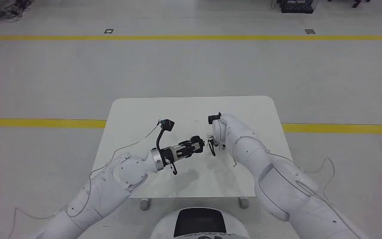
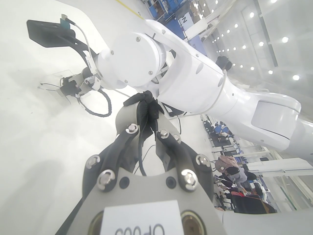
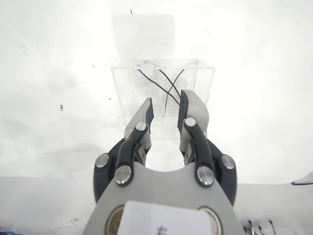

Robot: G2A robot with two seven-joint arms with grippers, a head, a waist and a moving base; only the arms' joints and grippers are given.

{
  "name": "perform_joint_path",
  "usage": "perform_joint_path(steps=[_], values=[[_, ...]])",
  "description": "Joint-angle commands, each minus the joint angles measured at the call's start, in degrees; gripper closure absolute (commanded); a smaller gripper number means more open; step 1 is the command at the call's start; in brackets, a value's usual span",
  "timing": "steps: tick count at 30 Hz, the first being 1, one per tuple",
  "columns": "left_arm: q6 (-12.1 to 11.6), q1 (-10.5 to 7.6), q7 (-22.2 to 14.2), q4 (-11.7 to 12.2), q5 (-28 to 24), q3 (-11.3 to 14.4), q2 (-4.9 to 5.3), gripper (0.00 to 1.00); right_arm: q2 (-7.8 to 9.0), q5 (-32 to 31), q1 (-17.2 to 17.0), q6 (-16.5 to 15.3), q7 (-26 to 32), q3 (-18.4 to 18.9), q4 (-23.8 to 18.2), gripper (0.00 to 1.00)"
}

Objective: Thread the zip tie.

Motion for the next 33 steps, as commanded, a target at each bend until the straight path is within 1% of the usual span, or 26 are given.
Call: perform_joint_path(steps=[1, 3, 6, 10, 12, 14, 17, 20, 24, 33], values=[[0.0, 0.00, 0.0, 0.0, 0.0, 0.0, 0.00, 1.00, -0.07, -0.8, 0.2, -0.8, 0.0, -0.2, 0.1, 0.76], [0.0, 0.00, 0.0, 0.0, 0.0, 0.0, 0.00, 1.00, -0.13, -1.3, 0.4, -2.2, 0.3, -0.3, 0.2, 0.77], [0.0, 0.00, 0.0, 0.0, 0.0, 0.0, 0.00, 1.00, -0.21, -1.7, 0.7, -3.1, 0.6, -0.3, 0.8, 0.77], [0.0, 0.00, 0.0, 0.0, 0.0, 0.0, 0.00, 1.00, -0.18, -1.2, 1.1, -5.6, 0.9, 0.2, 1.7, 0.78], [0.0, 0.00, 0.0, 0.0, 0.0, 0.0, 0.00, 1.00, -0.10, -0.7, 1.2, -6.9, 1.1, 0.6, 2.3, 0.80], [0.0, 0.00, 0.0, 0.0, 0.0, 0.0, 0.00, 1.00, 0.00, -0.7, 1.3, -8.4, 1.2, 0.7, 2.8, 0.80], [0.0, 0.00, 0.0, 0.0, 0.0, 0.0, 0.00, 1.00, 0.08, -1.0, 1.4, -9.6, 1.8, 0.8, 3.4, 0.78], [0.0, 0.00, 0.0, 0.0, 0.0, 0.0, 0.00, 1.00, 0.08, -1.5, 1.3, -9.9, 2.2, 0.7, 3.6, 0.78], [0.0, 0.00, 0.0, 0.0, 0.0, 0.0, 0.00, 1.00, -0.01, -2.0, 1.1, -9.5, 2.4, 0.7, 3.7, 0.78], [0.0, 0.00, 0.0, 0.0, 0.0, 0.0, 0.00, 1.00, -0.51, -3.2, 0.3, -8.0, 2.4, 0.5, 3.6, 0.80]])
